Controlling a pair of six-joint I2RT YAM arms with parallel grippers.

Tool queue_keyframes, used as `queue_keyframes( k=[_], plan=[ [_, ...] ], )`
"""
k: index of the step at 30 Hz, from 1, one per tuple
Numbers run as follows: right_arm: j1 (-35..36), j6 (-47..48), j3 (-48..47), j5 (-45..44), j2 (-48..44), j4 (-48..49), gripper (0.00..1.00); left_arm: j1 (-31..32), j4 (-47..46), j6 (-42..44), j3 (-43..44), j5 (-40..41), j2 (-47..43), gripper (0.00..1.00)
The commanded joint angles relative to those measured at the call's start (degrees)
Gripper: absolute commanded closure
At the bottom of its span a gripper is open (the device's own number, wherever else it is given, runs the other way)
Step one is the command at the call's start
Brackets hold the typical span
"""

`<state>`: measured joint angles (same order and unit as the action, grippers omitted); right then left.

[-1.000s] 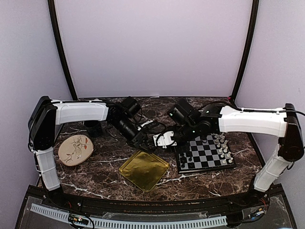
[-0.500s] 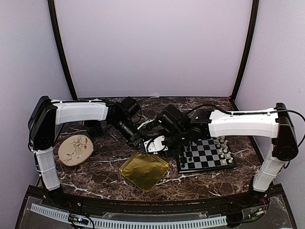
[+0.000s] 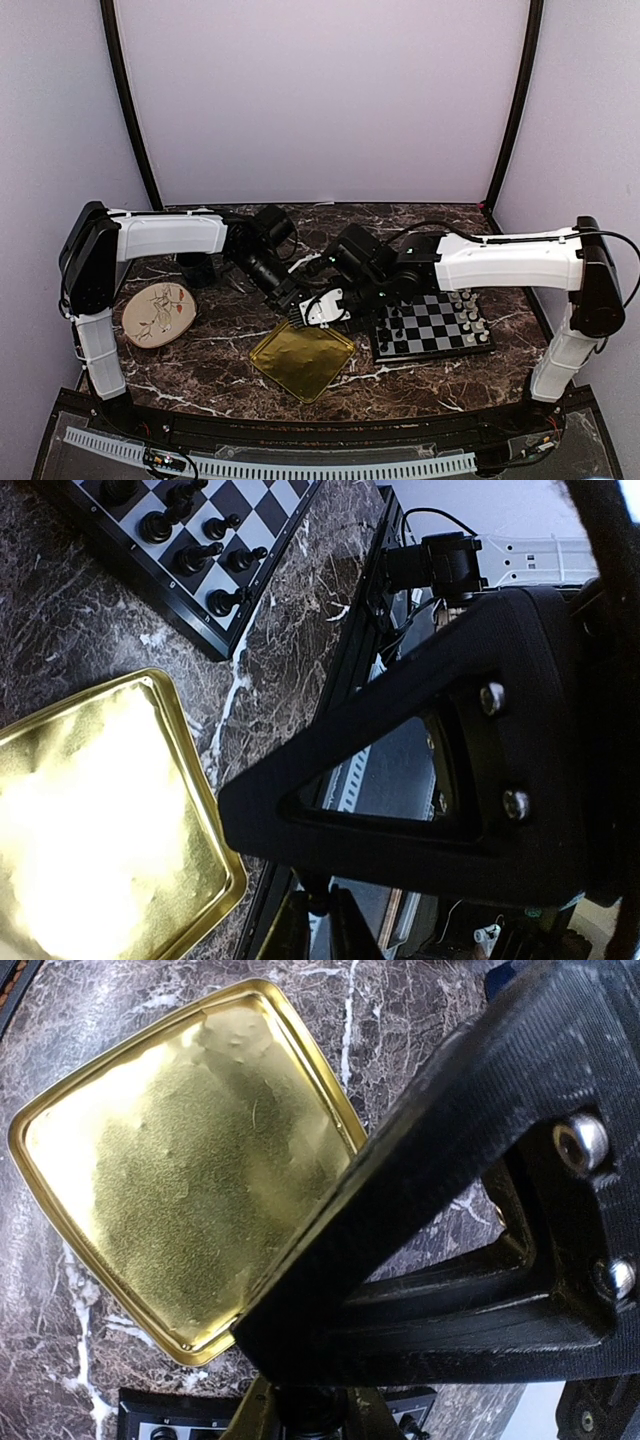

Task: Set up the chess pieces on the board
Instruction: Pass from the left arm to the right, then pass from the right arm to the left

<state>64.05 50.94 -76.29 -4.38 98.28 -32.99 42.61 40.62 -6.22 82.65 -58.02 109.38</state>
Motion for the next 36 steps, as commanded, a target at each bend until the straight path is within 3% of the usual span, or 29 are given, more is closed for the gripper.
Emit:
queue_keyframes(
  k=[1,5,9,13,18,22,25,30,36],
  plan=[
    [0.6,-0.89,-0.48,0.26,0.26,0.36,0.87,-0.13,0.33,0.69,0.05,0.77,-2.68,0.87],
    [-1.01,-3.43,0.88,2.42,-1.42,0.91,0.88,-0.56,-1.08,0.24,-0.31,2.89,-4.77,0.71],
    [-4.52,-6.89,2.11,7.91,-4.22,1.07,0.88,-1.12,-6.98,-2.06,-3.38,5.17,-9.04,0.65],
    [-9.59,-11.43,3.34,15.62,-7.4,2.03,0.88,-1.12,-21.02,-7.96,-9.52,9.82,-15.13,0.64],
    [-18.59,-18.44,4.7,27.0,-11.43,3.83,0.88,-0.74,-48.29,-14.27,-20.95,19.28,-23.34,0.6],
    [-23.57,-22.96,7.06,32.36,-13.75,7.37,0.87,-0.23,-57.54,-18.22,-22.43,26.24,-22.8,0.58],
    [-24.85,-25.04,8.41,30.6,-14.57,9.69,0.87,0.91,-64.54,-23.66,-21.65,28.58,-19.91,0.58],
    [-26.26,-28.87,8.93,25.5,-15.36,12.81,0.87,4.13,-68.75,-27.92,-16.51,32.4,-13.86,0.58],
    [-27.29,-30.34,9.04,23.17,-15.83,13.66,0.87,5.97,-65.29,-28.76,-8.58,32.69,-8.18,0.58]
  ],
)
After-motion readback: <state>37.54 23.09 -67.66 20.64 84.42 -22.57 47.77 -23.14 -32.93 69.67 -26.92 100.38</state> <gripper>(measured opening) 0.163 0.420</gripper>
